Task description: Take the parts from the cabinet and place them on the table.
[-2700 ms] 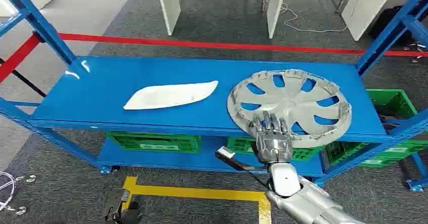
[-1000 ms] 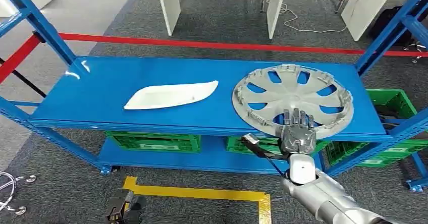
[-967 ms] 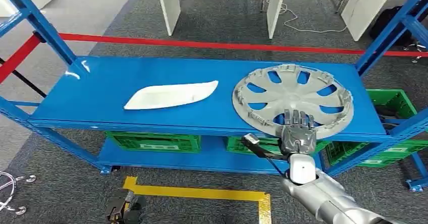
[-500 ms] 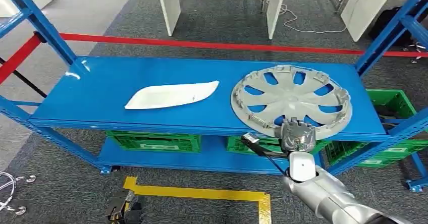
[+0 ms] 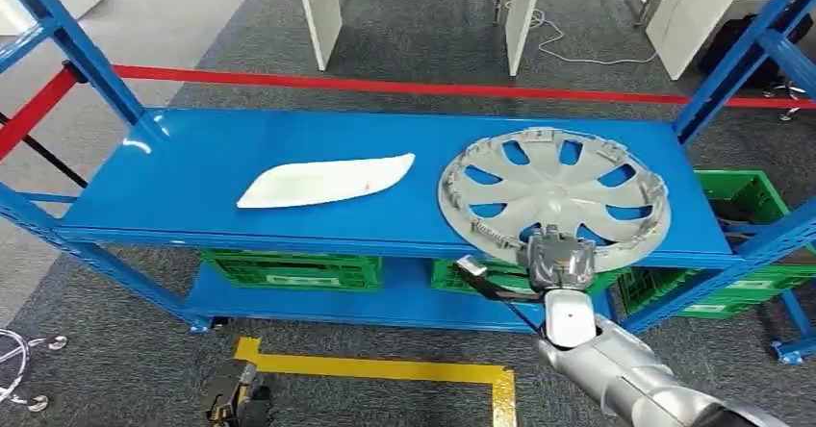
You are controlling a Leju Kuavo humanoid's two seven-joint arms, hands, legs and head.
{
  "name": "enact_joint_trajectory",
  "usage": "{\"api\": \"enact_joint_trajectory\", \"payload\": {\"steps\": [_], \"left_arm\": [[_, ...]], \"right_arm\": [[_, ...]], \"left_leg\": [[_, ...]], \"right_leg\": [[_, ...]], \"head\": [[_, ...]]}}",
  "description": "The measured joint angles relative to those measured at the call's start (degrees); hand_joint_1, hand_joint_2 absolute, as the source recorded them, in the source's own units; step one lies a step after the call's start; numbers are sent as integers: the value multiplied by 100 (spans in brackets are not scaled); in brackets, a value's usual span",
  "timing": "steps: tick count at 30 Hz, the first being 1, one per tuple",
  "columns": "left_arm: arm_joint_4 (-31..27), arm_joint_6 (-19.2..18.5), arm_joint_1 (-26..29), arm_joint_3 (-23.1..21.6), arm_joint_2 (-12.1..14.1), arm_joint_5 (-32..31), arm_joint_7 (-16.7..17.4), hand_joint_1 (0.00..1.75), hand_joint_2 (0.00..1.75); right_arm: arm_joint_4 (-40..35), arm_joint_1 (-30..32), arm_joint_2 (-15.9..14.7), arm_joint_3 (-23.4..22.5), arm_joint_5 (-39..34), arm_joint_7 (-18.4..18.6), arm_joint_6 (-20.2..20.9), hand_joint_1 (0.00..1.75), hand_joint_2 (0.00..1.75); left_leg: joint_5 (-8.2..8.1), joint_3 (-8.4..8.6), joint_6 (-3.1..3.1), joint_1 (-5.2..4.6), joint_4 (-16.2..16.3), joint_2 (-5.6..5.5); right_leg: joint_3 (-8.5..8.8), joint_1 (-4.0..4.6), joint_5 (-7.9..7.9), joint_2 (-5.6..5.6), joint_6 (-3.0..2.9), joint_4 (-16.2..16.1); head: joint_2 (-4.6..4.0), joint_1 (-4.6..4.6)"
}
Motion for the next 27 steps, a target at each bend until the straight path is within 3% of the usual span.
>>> {"api": "enact_joint_trajectory", "payload": {"steps": [3,9,21,27], "left_arm": [[0,2,23,13,2,70,-48,0,0],[0,7,32,22,7,85,-111,0,0],[0,7,32,28,7,87,-120,0,0],[0,13,38,85,18,101,-181,0,0]], "right_arm": [[-1072,163,-363,398,-13,415,-4,175,175],[-2741,159,-970,695,-13,443,-4,175,175],[-3589,164,-1280,854,-17,445,-2,175,175],[-4410,-163,-1637,1016,-15,445,-2,175,175]], "left_leg": [[18,-39,10,-4,0,-2],[32,-80,12,-5,3,-4],[32,-87,12,-5,3,-4],[33,-90,11,-5,3,-3]], "right_leg": [[-35,-3,18,-10,5,1],[-74,-5,30,-14,7,2],[-80,-5,30,-14,8,2],[-83,-5,31,-12,8,3]], "head": [[0,0],[0,2],[0,0],[0,2]]}}
